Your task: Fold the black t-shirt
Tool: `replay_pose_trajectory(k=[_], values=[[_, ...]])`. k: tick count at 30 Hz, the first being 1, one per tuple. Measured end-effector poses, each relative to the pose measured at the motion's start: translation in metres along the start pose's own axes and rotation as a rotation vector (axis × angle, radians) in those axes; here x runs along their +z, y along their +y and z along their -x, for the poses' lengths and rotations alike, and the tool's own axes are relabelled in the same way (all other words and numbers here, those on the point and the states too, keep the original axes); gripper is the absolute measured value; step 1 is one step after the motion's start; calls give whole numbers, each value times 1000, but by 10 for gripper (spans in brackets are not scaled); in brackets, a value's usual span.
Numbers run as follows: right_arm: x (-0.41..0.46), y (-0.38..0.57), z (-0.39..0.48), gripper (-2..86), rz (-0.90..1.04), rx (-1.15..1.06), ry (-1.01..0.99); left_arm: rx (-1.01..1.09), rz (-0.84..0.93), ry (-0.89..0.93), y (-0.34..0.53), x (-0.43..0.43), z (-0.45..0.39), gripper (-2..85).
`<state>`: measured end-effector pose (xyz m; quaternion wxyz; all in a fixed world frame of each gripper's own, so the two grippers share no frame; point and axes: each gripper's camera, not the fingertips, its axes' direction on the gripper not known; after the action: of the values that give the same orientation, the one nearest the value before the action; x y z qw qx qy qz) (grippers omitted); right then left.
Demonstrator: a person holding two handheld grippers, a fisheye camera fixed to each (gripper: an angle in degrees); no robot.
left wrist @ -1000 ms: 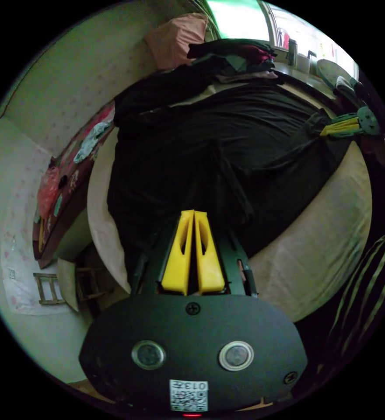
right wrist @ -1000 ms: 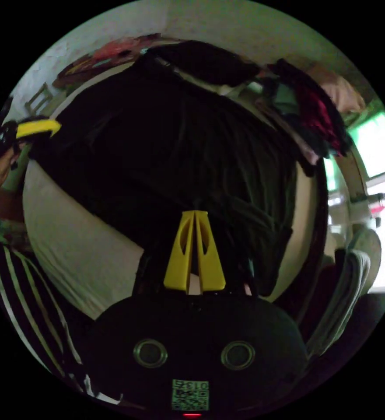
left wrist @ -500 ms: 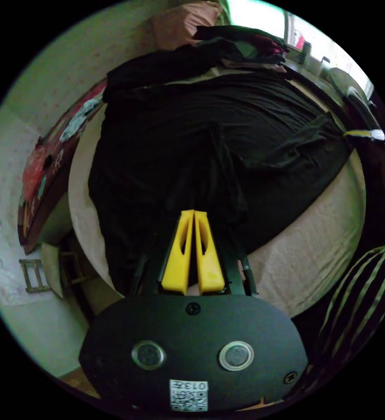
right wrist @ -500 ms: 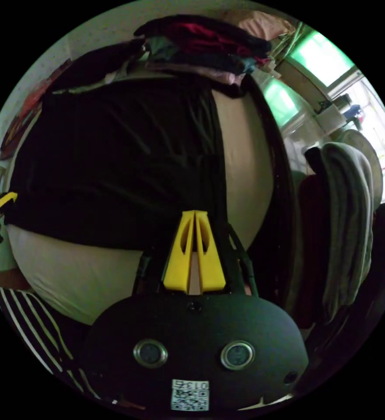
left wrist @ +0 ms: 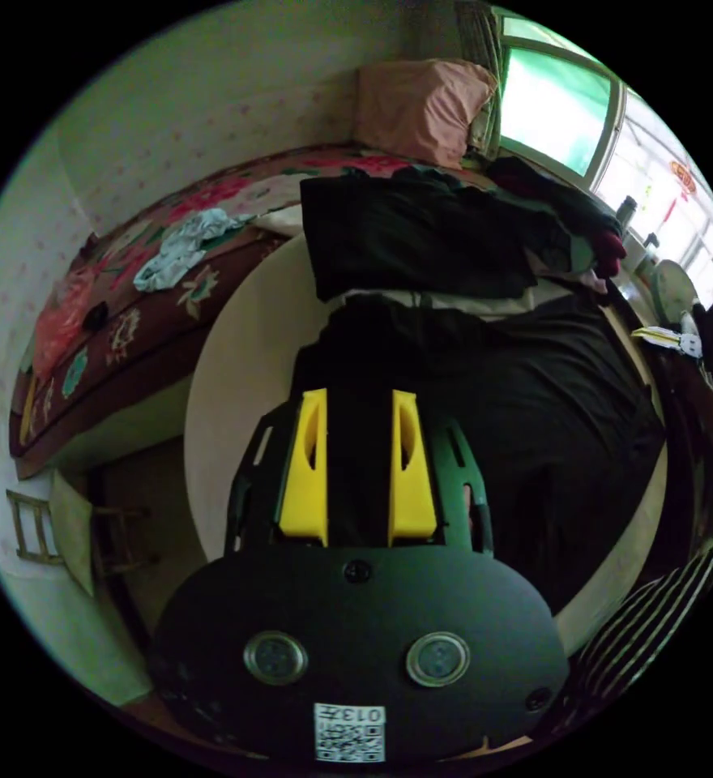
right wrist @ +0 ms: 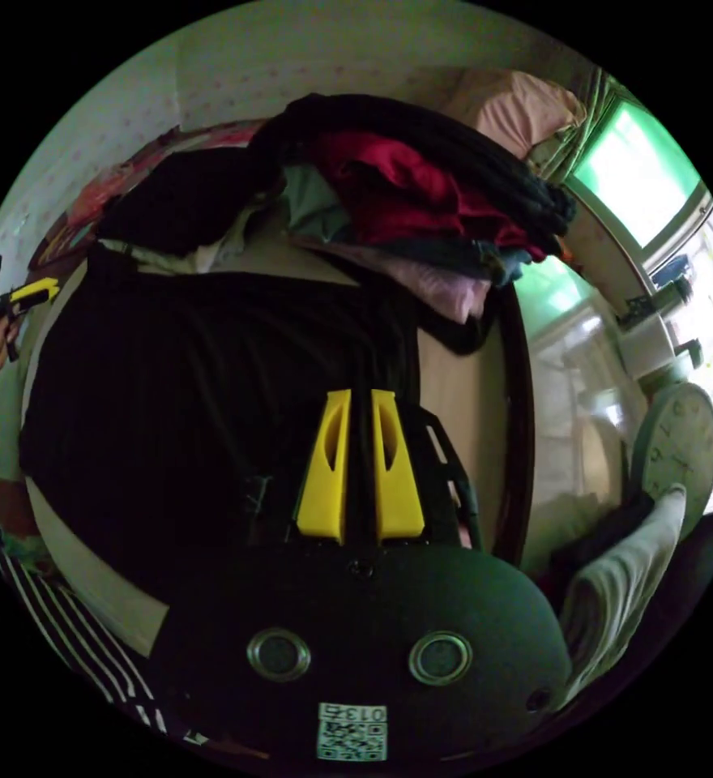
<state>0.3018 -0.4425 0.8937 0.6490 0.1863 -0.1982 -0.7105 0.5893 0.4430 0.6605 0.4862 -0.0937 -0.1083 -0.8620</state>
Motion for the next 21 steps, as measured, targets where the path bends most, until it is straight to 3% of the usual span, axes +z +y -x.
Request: replay_pose_trajectory(k=[12, 14, 18, 21], values=[[119, -168, -63, 88, 105, 22, 96, 134, 111, 19, -141, 26, 60, 134], [135, -185, -73, 82, 107, 40, 96, 129, 110, 39, -156, 24, 69, 123], [170, -227, -95, 40, 127, 82, -44, 108, 172, 89, -194, 21, 89, 24], [183, -255, -101, 27, 102, 76, 14, 126, 145, 43, -215, 6, 94, 10]])
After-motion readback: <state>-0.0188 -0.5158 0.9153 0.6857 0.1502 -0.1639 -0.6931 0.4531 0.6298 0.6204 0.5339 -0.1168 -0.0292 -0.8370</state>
